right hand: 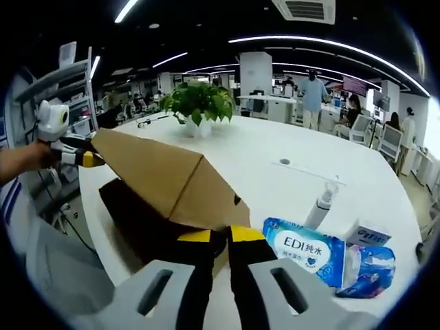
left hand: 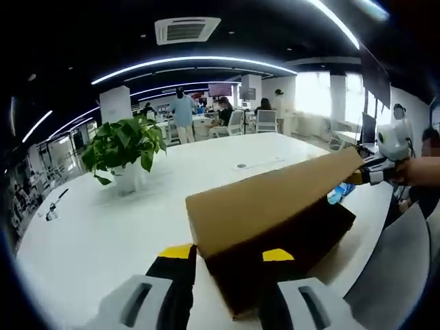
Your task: Operate the shoe box by opening the lid, removing the specified soft item, and placing it in the target area until the item is outside and the box remains undamaged.
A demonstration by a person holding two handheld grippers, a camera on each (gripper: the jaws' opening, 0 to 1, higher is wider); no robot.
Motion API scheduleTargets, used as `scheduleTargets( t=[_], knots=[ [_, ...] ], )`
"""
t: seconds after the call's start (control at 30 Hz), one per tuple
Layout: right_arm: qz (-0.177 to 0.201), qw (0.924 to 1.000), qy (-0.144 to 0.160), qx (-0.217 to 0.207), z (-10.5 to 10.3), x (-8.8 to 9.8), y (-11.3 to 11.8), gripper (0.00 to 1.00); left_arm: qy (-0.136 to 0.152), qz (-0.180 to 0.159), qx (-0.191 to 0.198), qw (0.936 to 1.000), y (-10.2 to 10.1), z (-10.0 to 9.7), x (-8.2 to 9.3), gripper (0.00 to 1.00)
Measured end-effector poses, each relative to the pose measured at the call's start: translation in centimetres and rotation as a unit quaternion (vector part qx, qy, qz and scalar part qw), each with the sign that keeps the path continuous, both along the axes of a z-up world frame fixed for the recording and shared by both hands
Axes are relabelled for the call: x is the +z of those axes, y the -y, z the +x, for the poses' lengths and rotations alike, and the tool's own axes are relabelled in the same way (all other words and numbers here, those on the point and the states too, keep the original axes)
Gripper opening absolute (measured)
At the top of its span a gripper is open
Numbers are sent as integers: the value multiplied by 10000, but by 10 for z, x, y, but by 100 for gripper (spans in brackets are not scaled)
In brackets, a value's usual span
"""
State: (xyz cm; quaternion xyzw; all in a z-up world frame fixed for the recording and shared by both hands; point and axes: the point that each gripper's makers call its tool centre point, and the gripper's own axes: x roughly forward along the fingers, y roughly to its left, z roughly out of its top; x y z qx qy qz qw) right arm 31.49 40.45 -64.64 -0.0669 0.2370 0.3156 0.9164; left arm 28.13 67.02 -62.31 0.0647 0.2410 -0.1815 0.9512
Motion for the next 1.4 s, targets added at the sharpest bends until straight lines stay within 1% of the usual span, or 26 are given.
scheduleTargets(
  t=[0.17, 0.27, 0.43, 0.63, 0.73, 0.83, 0.9, 1.0, 1.1, 1.23, 1.4],
  knots=[
    [-73, 9999, 56, 90, -2, -2, 0, 6, 4, -13, -78, 10000, -2, 0, -4, 38],
    [-121, 9998, 77, 158, -4, -4, 0, 6, -22, -5, -98, 9999, -1, -2, -6, 38],
    [-257, 9990, 141, 339, -8, -9, -1, 7, -106, 31, -195, 9997, 2, -5, -11, 42],
    [-172, 9984, 145, 520, -13, -11, -2, 9, -168, 67, -293, 9994, 3, -9, -15, 45],
    [-159, 9972, 143, 712, -18, -12, -4, 11, -233, 78, -375, 9990, 5, -11, -17, 47],
    [-160, 9958, 204, 876, -22, -11, -6, 13, -280, 83, -450, 9986, 8, -14, -20, 51],
    [-109, 9951, 185, 961, -24, -12, -8, 16, -306, 87, -481, 9983, 9, -15, -22, 53],
    [-96, 9937, 132, 1107, -30, -15, -11, 21, -396, 98, -538, 9977, 8, -16, -30, 55],
    [-143, 9929, 109, 1178, -33, -20, -12, 22, -464, 49, -555, 9974, 9, -18, -35, 59],
    [-166, 9915, -38, 1287, -37, -28, -12, 25, -554, -10, -556, 9969, 8, -18, -44, 60],
    [-100, 9903, -229, 1370, -43, -36, -14, 26, -631, -119, -515, 9966, 7, -19, -49, 61]
  ],
)
